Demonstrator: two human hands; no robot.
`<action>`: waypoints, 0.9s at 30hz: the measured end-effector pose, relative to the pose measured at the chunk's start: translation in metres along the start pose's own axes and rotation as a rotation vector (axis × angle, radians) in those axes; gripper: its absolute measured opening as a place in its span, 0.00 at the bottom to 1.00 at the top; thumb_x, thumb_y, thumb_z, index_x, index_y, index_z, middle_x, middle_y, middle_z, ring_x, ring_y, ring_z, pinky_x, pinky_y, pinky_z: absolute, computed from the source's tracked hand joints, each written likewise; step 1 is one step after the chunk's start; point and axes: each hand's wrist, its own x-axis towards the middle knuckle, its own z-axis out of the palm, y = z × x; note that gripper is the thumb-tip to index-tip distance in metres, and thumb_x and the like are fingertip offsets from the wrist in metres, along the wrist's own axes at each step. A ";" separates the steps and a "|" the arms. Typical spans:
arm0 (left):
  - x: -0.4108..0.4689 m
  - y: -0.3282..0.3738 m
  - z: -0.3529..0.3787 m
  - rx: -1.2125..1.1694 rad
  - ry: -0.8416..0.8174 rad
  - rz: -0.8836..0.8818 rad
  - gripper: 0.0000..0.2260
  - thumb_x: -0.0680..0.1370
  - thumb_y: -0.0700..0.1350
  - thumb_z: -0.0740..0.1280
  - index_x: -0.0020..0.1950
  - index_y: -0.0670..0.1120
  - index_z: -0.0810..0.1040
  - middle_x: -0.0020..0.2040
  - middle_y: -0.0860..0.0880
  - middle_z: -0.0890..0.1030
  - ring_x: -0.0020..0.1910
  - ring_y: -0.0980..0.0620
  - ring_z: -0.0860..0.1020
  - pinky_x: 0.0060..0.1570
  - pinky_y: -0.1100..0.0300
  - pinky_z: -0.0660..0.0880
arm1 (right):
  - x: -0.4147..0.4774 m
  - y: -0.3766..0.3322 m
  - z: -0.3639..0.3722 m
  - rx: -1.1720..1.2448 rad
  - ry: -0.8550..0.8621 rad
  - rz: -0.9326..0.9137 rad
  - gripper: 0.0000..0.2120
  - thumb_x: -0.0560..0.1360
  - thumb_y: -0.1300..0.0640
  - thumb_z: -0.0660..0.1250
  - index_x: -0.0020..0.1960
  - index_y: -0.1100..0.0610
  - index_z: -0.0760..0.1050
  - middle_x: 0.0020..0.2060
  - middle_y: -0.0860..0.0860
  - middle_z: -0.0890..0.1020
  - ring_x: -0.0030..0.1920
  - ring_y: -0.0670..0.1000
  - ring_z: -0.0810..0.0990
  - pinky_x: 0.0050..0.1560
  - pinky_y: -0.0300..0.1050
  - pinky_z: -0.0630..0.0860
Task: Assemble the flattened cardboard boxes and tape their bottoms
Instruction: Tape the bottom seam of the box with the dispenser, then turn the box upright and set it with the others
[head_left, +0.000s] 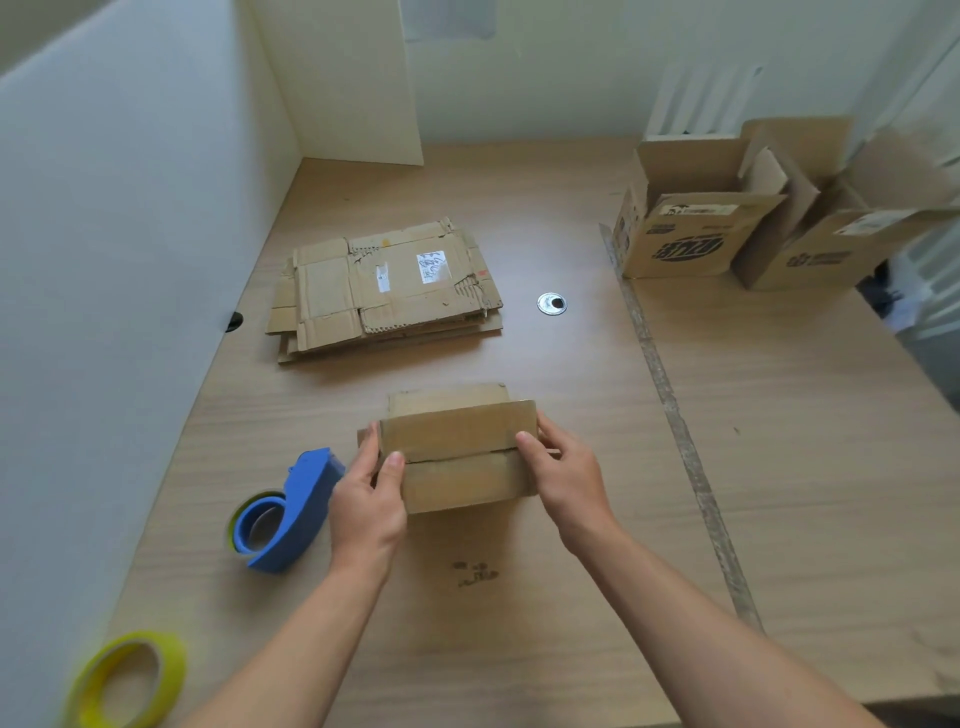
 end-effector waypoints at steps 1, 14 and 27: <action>-0.001 0.008 0.000 -0.009 -0.006 0.042 0.22 0.82 0.46 0.65 0.76 0.53 0.67 0.69 0.63 0.68 0.70 0.64 0.66 0.70 0.66 0.60 | 0.001 -0.001 -0.002 0.019 0.027 -0.001 0.17 0.80 0.54 0.68 0.67 0.41 0.77 0.57 0.48 0.82 0.55 0.47 0.81 0.62 0.51 0.78; -0.011 0.050 -0.014 -0.075 0.003 0.358 0.28 0.79 0.37 0.68 0.73 0.59 0.66 0.67 0.55 0.73 0.62 0.67 0.74 0.60 0.58 0.76 | 0.009 -0.043 -0.022 0.198 0.040 -0.136 0.11 0.81 0.53 0.66 0.59 0.39 0.78 0.51 0.46 0.83 0.52 0.45 0.80 0.45 0.35 0.76; -0.010 0.060 -0.011 -0.216 -0.023 0.385 0.19 0.76 0.44 0.71 0.66 0.52 0.73 0.68 0.55 0.74 0.66 0.60 0.75 0.61 0.66 0.74 | 0.022 -0.059 -0.012 0.171 0.129 0.067 0.09 0.79 0.49 0.65 0.45 0.51 0.80 0.45 0.47 0.83 0.49 0.49 0.79 0.51 0.51 0.77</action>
